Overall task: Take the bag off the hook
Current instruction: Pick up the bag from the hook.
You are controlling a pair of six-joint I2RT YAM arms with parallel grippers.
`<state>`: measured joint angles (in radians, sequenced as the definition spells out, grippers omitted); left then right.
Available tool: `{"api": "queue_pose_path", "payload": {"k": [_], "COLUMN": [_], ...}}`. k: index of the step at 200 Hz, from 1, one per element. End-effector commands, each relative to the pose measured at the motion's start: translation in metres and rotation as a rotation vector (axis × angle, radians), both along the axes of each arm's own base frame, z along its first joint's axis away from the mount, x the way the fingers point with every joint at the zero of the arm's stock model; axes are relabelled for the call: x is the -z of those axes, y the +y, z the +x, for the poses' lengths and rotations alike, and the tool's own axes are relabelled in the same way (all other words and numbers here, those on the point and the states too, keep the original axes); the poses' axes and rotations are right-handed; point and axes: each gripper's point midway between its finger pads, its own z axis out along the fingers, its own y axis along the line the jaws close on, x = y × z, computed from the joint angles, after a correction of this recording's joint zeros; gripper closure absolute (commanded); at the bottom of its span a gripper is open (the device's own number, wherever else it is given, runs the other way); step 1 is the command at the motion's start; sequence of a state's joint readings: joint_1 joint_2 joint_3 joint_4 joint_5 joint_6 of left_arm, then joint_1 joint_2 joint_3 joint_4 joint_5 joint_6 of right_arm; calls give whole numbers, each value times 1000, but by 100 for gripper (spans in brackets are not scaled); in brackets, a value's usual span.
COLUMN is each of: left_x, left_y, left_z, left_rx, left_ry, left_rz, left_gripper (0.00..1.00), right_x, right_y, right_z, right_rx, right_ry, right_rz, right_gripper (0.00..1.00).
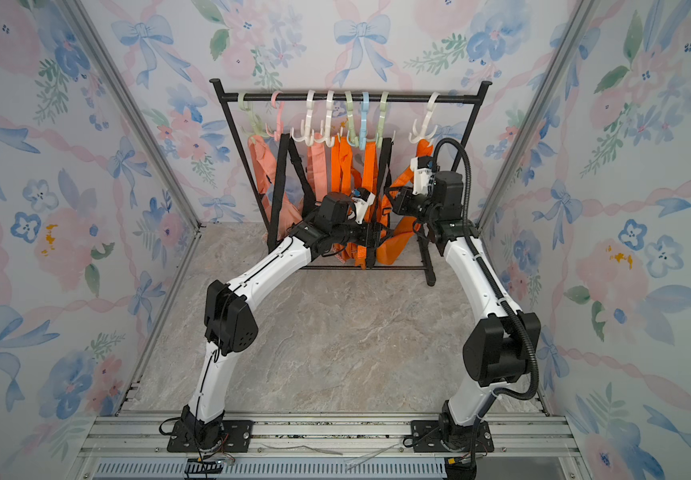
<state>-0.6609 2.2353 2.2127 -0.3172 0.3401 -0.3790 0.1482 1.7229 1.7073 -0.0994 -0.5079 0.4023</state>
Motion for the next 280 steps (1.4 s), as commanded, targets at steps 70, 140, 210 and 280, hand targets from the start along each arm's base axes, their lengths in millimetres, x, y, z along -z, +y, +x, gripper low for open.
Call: {"api": "queue_pose_path", "payload": {"k": [70,140,210,280], "left_x": [-32,-60,-51,-55], "left_y": [10,22,7,73], "left_z": [-21,-48,-40,-26], "left_rx": [12,45,59,-216], "left_ry": [-25,-32,5,-73], "left_rz": [-11,-40,-63,68], "left_gripper": [2,2,2,2], "right_x": [-28,-38,-44,-45], "right_y": [5,-1,-3,-5], "right_z": [-9,-19,-23,-20], "right_rx": [-19,-4,-9,-5], "right_ry": [-62,-73,-74,-81], "right_rz": [14,-8,-7,-2], "right_gripper": [84,84,85,85]}}
